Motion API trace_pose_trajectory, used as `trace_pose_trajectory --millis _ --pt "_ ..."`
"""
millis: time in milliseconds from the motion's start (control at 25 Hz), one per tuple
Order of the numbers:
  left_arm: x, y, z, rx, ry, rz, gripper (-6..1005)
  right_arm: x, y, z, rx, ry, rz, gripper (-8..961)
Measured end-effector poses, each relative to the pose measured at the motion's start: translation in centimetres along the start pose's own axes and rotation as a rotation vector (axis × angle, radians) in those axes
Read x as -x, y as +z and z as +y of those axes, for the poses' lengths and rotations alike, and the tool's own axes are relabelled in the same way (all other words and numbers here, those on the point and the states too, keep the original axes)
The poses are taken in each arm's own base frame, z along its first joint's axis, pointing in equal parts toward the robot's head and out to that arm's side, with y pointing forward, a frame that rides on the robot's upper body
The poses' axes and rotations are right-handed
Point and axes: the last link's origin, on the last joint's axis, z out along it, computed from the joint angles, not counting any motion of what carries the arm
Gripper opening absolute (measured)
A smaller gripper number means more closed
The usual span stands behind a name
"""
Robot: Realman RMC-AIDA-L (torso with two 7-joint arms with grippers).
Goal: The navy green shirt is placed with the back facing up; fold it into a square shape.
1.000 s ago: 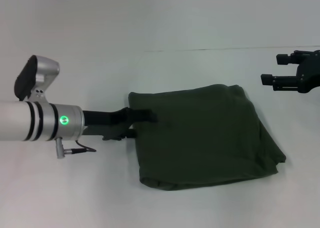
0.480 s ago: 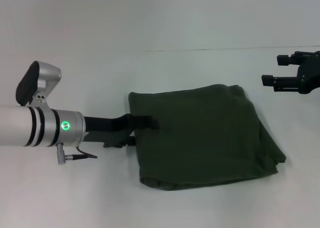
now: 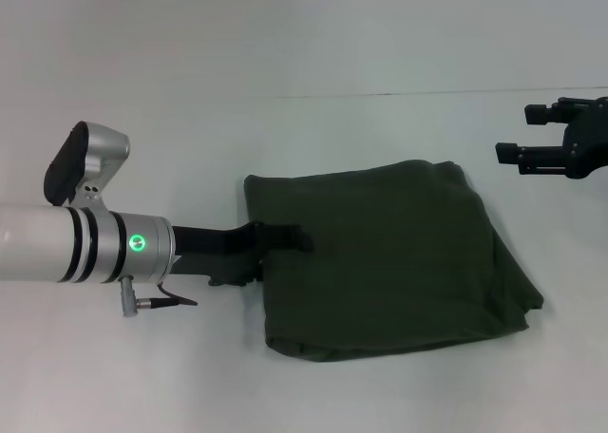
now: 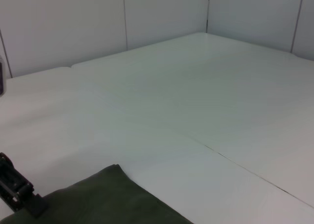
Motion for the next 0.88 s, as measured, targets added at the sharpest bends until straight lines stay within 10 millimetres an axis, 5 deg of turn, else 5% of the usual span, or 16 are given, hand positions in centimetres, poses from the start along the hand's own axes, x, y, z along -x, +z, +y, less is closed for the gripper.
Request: trace_pose_trajectory --millis 120,360,480,880 --pt "-0.07 -0.02 -0.18 -0.008 -0.002 0.009 947 -0.02 -0.01 0.02 0.001 0.0 0.0 825" --pt "-0.02 -0.02 -0.33 -0.013 0.002 0.011 789 -0.02 -0.11 0.03 0.001 0.001 -0.003 835" --pt "0.16 0.14 -0.32 -0.019 0.014 0.002 547 -0.03 -0.14 0.02 0.0 0.002 -0.004 839" --pt "0.21 0.55 -0.01 -0.034 0.042 -0.014 299 -0.2 -0.26 -0.01 -0.006 0.009 -0.008 855"
